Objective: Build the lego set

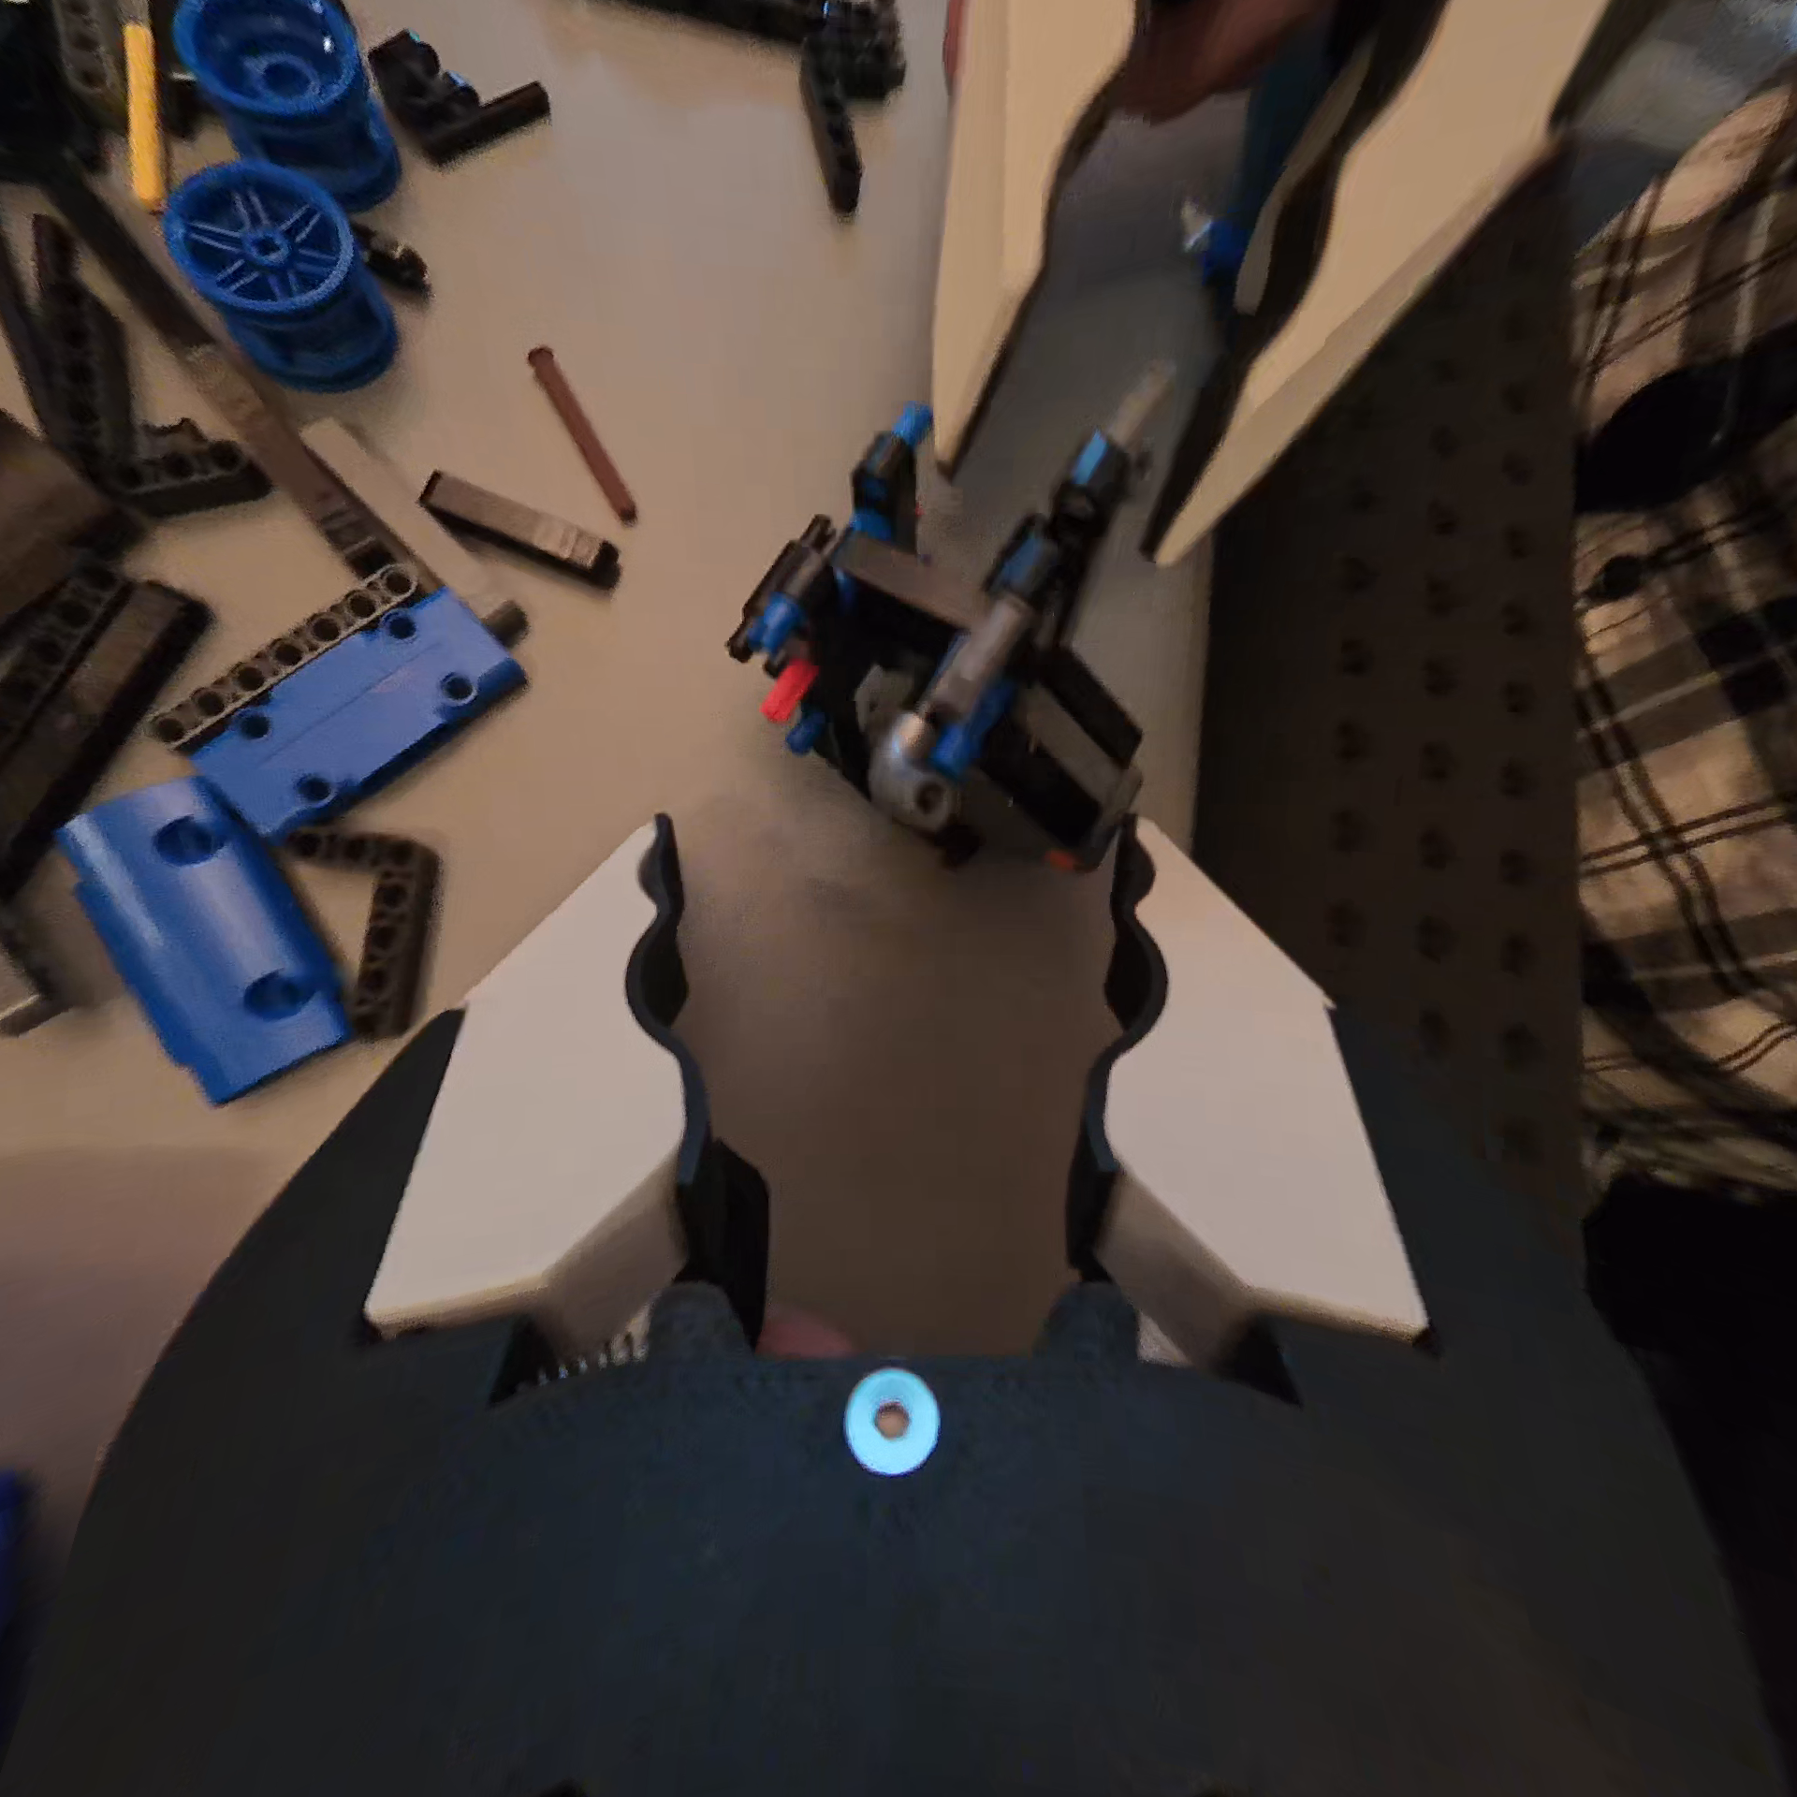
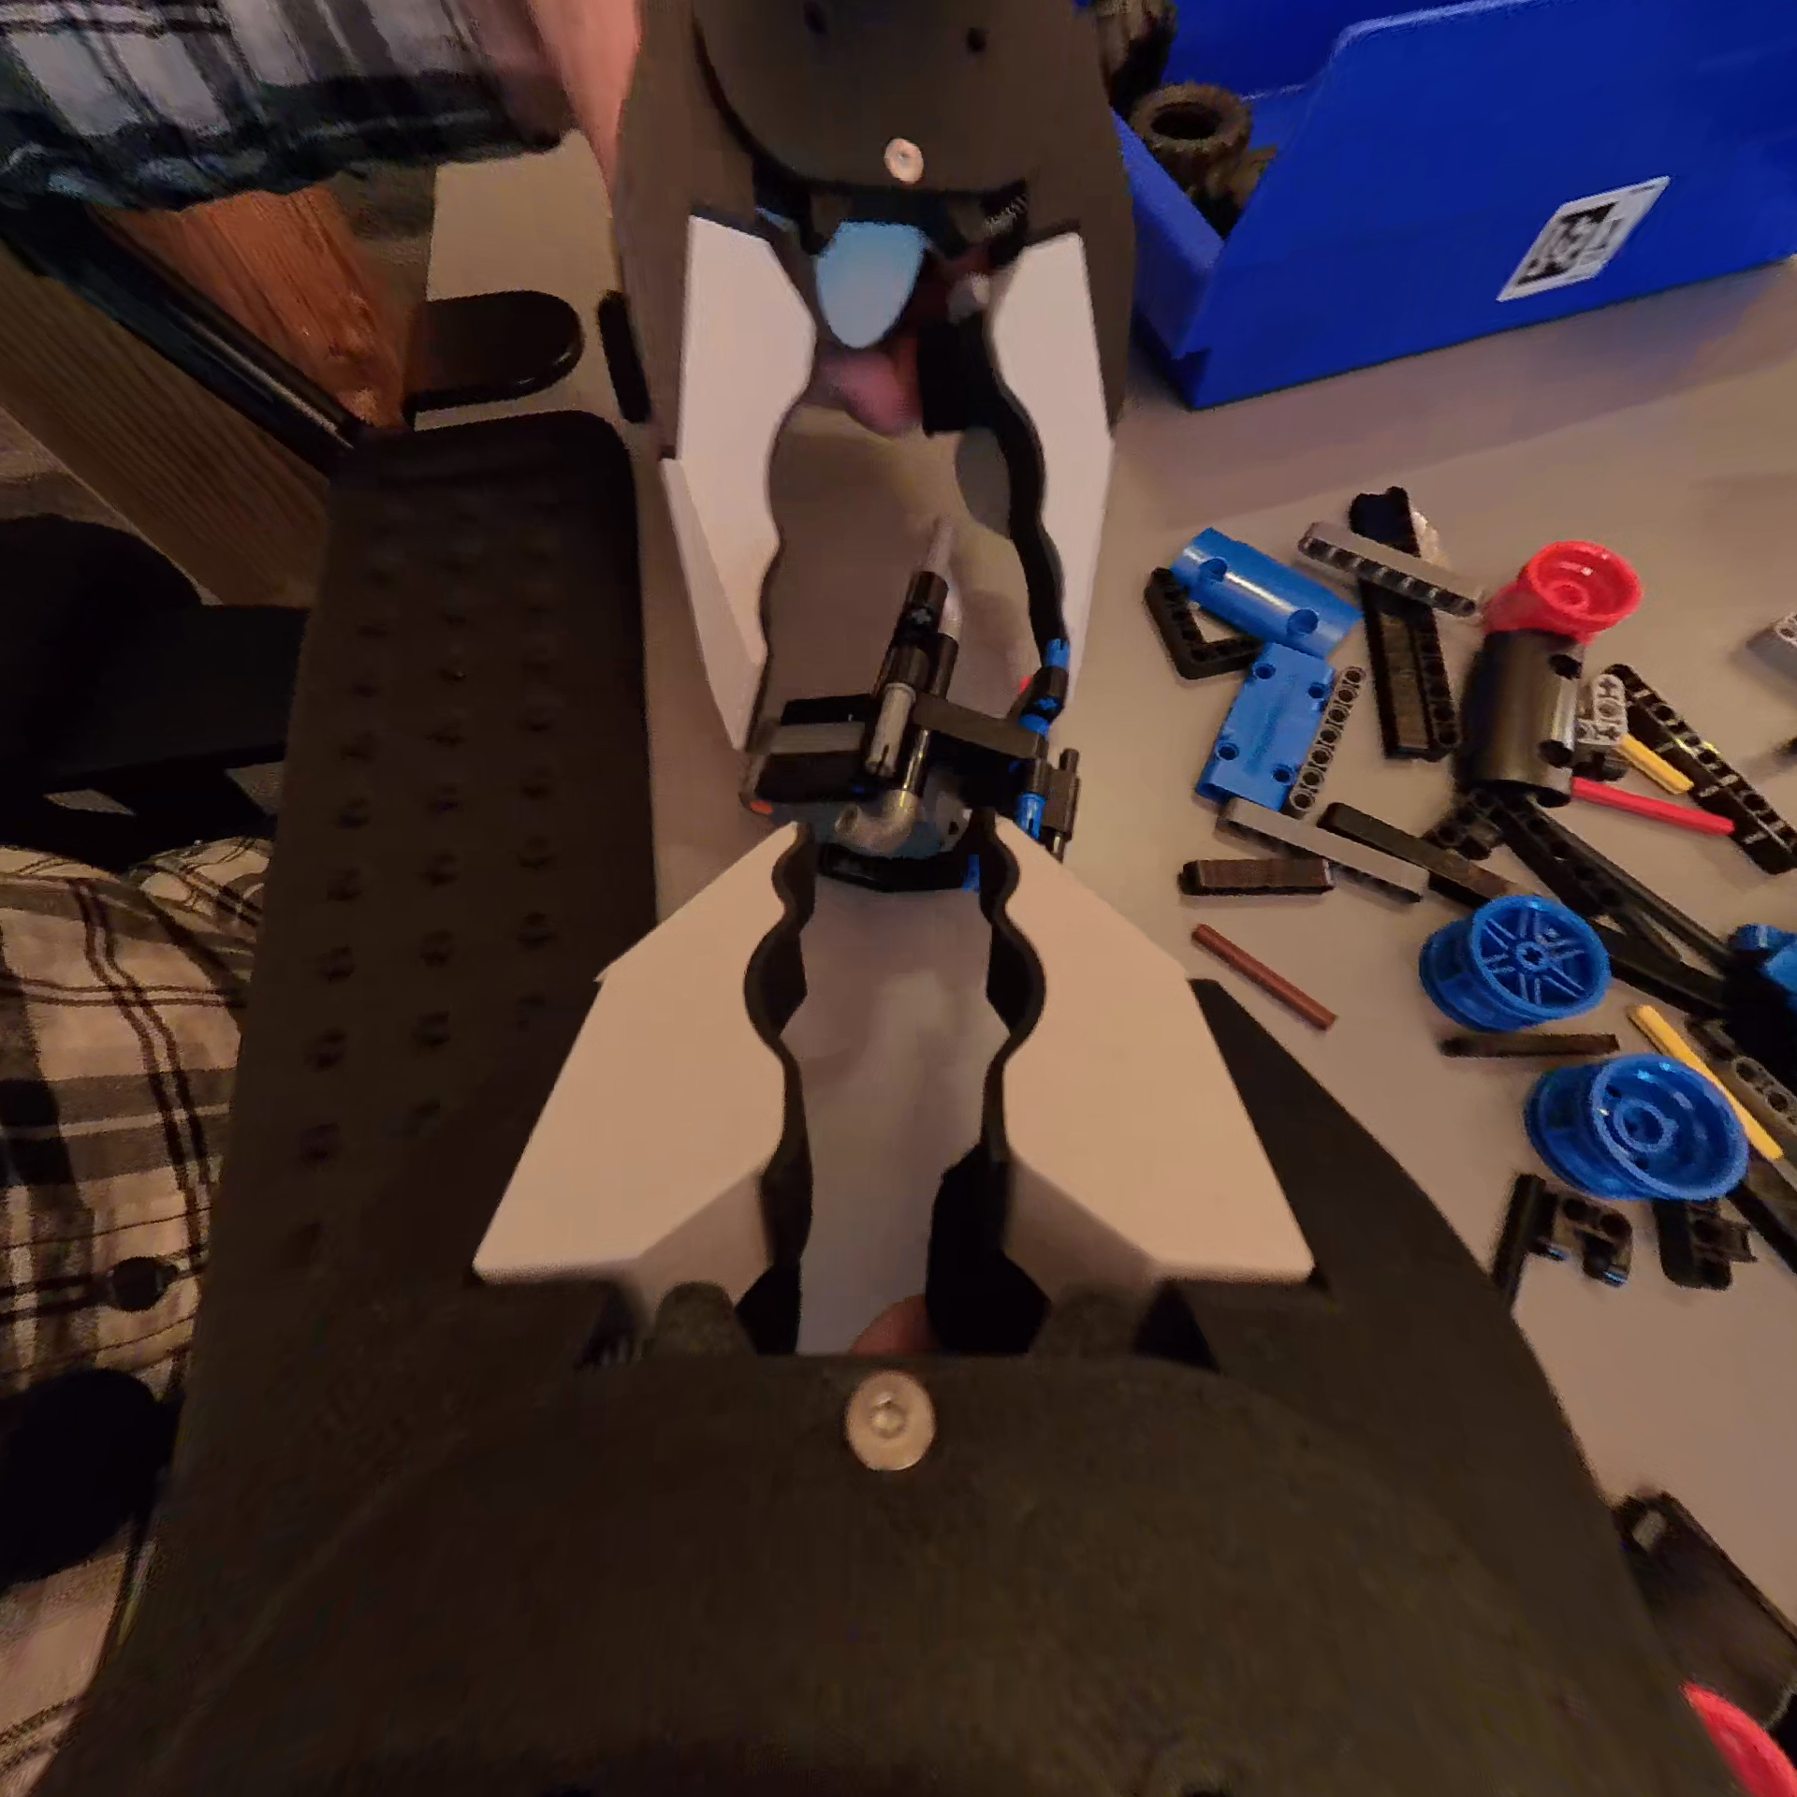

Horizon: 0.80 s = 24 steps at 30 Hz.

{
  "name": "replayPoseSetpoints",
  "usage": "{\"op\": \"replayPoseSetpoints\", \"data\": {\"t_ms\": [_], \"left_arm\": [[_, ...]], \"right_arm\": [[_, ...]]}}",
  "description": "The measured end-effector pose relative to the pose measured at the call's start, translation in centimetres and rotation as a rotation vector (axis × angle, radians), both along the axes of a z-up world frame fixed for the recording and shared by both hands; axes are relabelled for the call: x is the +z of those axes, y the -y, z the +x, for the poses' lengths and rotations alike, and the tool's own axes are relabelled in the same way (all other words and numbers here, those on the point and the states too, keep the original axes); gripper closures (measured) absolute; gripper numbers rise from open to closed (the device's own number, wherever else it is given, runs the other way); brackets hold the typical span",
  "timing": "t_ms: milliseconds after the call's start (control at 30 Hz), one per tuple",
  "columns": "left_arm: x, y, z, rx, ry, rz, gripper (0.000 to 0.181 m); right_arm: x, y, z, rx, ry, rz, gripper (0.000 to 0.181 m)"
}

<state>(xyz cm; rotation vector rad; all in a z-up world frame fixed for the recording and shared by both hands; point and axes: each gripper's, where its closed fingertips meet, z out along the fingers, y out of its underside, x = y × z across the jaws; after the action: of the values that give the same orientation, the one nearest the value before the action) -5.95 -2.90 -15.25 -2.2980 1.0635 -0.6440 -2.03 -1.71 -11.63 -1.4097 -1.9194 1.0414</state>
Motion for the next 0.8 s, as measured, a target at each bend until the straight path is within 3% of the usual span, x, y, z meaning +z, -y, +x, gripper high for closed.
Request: {"op": "replayPoseSetpoints", "data": {"t_ms": [67, 233, 367, 533, 633, 800], "left_arm": [[-0.2, 0.1, -0.8, 0.010, -0.066, 0.020, 0.093], [0.7, 0.4, -0.6, 0.045, -0.044, 0.050, 0.101], [1.0, -0.4, 0.6, 0.101, -0.010, 0.059, 0.098], [0.6, -0.8, 1.1, 0.155, -0.116, 0.018, 0.096], [0.9, -0.4, 1.4, 0.153, -0.126, 0.015, 0.138], [0.9, -0.2, 1.3, 0.161, -0.133, 0.023, 0.140]], "right_arm": [[-0.1, -0.8, 0.1, -0.014, 0.002, 0.007, 0.148], [-0.8, -1.6, -0.1, 0.008, 0.033, 0.048, 0.139], [-0.5, -1.3, -0.5, 0.000, 0.024, 0.023, 0.145], [-0.4, -0.7, -0.7, 0.000, 0.011, 0.018, 0.146], [-0.4, -0.9, -0.7, -0.011, -0.001, 0.019, 0.144], [-0.3, -0.7, -0.5, 0.004, -0.009, 0.014, 0.142]]}}
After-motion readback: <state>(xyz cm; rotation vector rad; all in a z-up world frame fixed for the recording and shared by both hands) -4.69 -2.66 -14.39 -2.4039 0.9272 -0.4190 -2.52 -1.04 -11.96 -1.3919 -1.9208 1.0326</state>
